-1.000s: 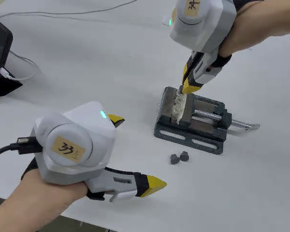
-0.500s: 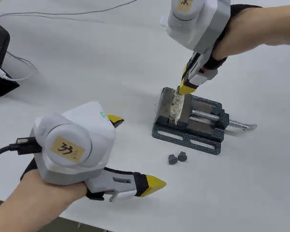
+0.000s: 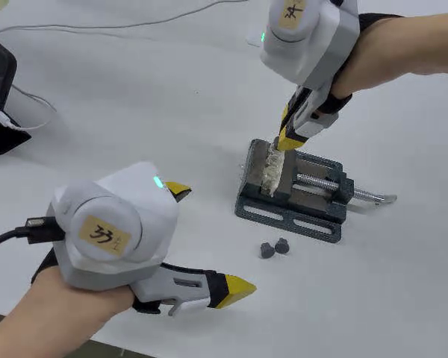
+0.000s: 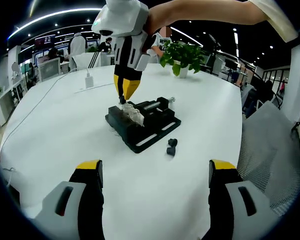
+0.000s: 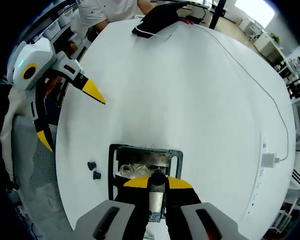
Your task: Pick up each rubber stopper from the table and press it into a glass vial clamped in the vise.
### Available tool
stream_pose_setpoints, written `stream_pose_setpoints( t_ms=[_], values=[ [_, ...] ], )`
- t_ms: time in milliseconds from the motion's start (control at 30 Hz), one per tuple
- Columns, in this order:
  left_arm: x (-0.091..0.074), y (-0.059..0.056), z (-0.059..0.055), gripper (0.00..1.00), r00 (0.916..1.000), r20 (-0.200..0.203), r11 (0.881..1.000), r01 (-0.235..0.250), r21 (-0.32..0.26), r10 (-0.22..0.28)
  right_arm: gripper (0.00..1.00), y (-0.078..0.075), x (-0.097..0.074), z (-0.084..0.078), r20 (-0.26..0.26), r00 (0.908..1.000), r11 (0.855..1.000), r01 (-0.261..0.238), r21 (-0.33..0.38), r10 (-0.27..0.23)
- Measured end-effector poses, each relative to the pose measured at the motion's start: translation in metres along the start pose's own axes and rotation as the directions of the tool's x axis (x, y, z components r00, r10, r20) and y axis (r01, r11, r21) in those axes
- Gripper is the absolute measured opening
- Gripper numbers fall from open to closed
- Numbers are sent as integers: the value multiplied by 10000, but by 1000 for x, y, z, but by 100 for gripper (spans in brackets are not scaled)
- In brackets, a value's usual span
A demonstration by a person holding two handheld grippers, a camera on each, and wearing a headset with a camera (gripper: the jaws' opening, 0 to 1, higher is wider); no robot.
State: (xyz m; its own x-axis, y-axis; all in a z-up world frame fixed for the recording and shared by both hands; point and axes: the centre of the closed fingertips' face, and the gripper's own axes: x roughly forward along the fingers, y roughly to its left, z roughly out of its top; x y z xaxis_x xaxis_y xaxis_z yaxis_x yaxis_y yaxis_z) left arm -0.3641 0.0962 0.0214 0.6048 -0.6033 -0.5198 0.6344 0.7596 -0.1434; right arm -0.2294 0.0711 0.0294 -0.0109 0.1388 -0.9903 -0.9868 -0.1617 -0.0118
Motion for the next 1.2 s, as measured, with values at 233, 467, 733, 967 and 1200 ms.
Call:
stream_pose_setpoints(
  t_ms=[233,467,733,967,1200],
  values=[
    [0,0,-1,86,10000,-39,10000,-6,-32,5,7,0,-1,0,14,10000,9990,44,-439,-43],
    [1,-1,-2,86,10000,-66,10000,20,-41,-20,7,1,-1,0,111,9999,9988,33,-487,-27],
    [0,-1,-3,85,10000,-90,10000,25,-52,-26,13,1,1,0,163,9999,9983,-21,-575,30],
    [0,0,-1,85,10000,-37,10000,11,-68,-11,17,1,-8,-3,230,9996,9970,-155,-756,173],
    [-1,4,1,85,10000,58,10000,-54,-75,54,10,1,-18,-2,643,9964,9974,-523,-505,555]
  ],
)
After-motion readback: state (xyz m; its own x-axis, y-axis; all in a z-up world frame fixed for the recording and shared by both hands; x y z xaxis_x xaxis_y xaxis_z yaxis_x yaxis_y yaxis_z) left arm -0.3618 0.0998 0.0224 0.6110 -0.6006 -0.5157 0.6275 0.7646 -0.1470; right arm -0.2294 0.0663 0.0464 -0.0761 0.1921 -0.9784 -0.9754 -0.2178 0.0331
